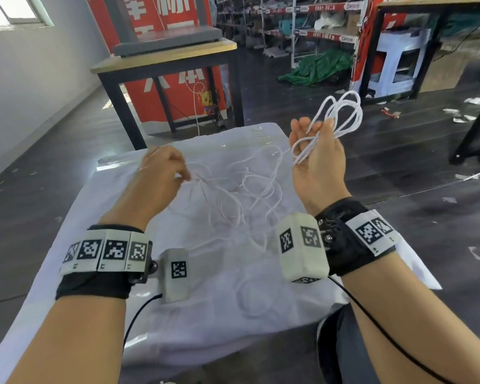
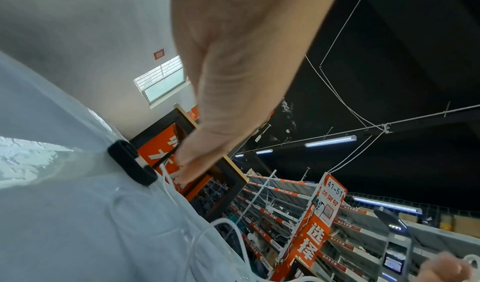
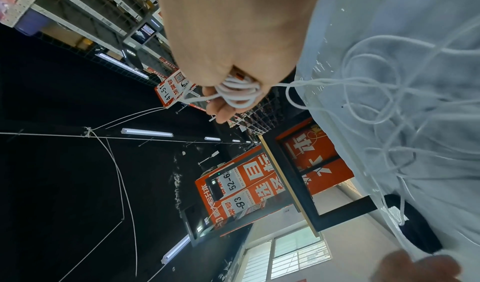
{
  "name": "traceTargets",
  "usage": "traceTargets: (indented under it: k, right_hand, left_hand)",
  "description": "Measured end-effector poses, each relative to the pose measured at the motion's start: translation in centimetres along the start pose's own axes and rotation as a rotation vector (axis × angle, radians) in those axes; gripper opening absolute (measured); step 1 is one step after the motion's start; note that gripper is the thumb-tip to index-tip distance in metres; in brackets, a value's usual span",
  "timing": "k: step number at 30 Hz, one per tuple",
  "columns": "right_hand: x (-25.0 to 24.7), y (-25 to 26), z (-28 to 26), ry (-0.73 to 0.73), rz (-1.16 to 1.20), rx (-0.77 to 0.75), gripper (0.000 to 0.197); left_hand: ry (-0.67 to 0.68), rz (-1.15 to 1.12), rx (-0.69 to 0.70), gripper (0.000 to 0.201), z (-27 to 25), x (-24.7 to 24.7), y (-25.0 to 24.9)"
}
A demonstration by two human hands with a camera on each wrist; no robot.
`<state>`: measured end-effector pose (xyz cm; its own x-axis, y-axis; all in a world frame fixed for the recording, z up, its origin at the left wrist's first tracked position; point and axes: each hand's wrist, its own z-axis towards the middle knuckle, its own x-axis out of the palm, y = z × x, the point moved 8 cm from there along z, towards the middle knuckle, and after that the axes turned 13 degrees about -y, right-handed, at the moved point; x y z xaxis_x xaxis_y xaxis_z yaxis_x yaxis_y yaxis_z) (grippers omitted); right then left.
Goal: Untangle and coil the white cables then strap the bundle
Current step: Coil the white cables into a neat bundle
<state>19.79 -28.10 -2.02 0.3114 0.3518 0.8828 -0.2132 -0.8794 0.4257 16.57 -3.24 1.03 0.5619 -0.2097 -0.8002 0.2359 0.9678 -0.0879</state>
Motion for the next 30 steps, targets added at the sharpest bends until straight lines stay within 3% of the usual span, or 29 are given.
traceTargets:
  k: [4, 9, 12, 15, 17, 19, 22, 23, 25, 30]
  right_hand:
    - [0.0, -1.6, -0.2, 0.021, -0.033, 0.120, 0.033]
    - [1.2, -4.0, -1.7, 0.160, -0.154, 0.300, 0.032]
    - [2.2, -4.9, -3.1, 0.271, -0.221, 0.396, 0.034]
    - [3.0, -5.8, -5.0, 0.389, -0.309, 0.516, 0.034]
    - [3.3, -6.2, -6.2, 0.464, -0.359, 0.581, 0.034]
    - [3.6, -6.4, -7.2, 0.519, -0.365, 0.638, 0.033]
    - [3.6, -5.8, -6.8, 0.491, -0.342, 0.601, 0.033]
    - [3.5, -5.4, -6.2, 0.445, -0.307, 0.571, 0.033]
    - [2.9, -4.4, -4.4, 0.313, -0.231, 0.466, 0.034]
    - [0.1, -2.2, -1.3, 0.003, -0.119, 0.201, 0.037]
  left_hand:
    - [0.347, 0.184, -0.117, 0.020, -1.5, 3.0, 1.5]
    - [0.150, -0.262, -0.278, 0.022, 0.1, 1.8, -2.2]
    - [0.114, -0.510, -0.370, 0.041, 0.2, 2.1, -3.9]
    - [0.177, -0.646, -0.205, 0.071, 0.2, 2.3, -6.4]
    - [0.211, -0.638, -0.047, 0.082, 0.1, 2.4, -7.7]
    - [0.169, -0.564, 0.081, 0.071, 0.0, 2.0, -8.3]
    - [0.127, -0.410, 0.123, 0.022, -0.2, 2.2, -7.9]
    - [0.136, -0.365, 0.086, 0.010, -0.2, 2.3, -7.3]
    - [0.116, -0.378, -0.023, 0.013, 0.0, 2.2, -5.7]
    - [-0.146, -0.872, -0.645, 0.019, 0.1, 1.1, 0.3]
